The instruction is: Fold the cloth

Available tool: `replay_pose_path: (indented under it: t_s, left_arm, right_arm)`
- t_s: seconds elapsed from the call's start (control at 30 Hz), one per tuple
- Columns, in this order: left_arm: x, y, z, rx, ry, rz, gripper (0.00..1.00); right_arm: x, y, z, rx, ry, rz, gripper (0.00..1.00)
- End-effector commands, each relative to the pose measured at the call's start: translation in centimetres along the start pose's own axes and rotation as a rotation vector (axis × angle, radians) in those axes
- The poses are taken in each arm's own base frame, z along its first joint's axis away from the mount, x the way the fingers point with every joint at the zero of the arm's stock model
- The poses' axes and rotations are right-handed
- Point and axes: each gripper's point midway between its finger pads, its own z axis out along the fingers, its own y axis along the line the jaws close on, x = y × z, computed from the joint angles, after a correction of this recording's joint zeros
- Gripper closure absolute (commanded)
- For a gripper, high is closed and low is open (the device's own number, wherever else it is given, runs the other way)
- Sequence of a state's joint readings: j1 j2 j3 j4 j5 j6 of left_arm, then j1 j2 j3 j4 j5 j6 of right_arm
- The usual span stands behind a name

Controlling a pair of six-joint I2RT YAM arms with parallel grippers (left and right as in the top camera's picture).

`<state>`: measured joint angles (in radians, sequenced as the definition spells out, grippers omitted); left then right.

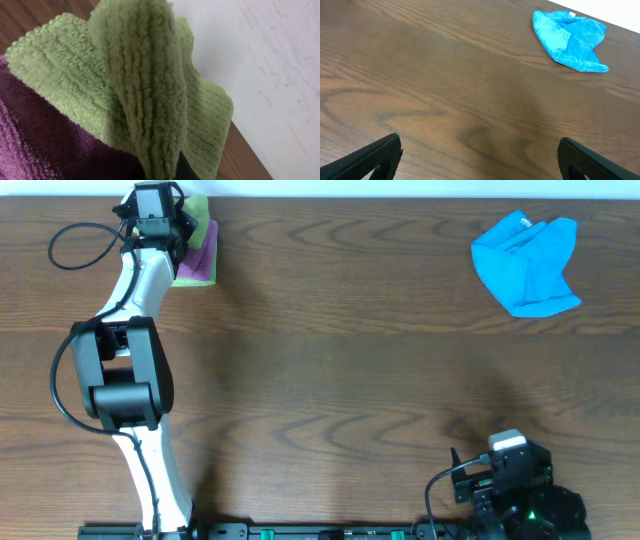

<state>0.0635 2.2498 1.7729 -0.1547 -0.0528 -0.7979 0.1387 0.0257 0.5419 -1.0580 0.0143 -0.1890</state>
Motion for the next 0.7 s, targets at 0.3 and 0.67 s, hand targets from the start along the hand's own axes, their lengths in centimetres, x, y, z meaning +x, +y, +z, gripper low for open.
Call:
replay_pose_path:
  t_s: [0.3, 0.67]
  left_arm:
    - [-3.2, -0.3, -3.3, -0.010, -0.028, -0.087, 0.94]
    - [-2.4, 0.8, -3.8, -0.059, 0.014, -0.098, 0.94]
  right_arm:
    - [0.1, 0.0, 0.0, -0.002, 0.002, -0.006, 0.01]
    - [0.1, 0.0, 0.0, -0.002, 0.002, -0.006, 0.01]
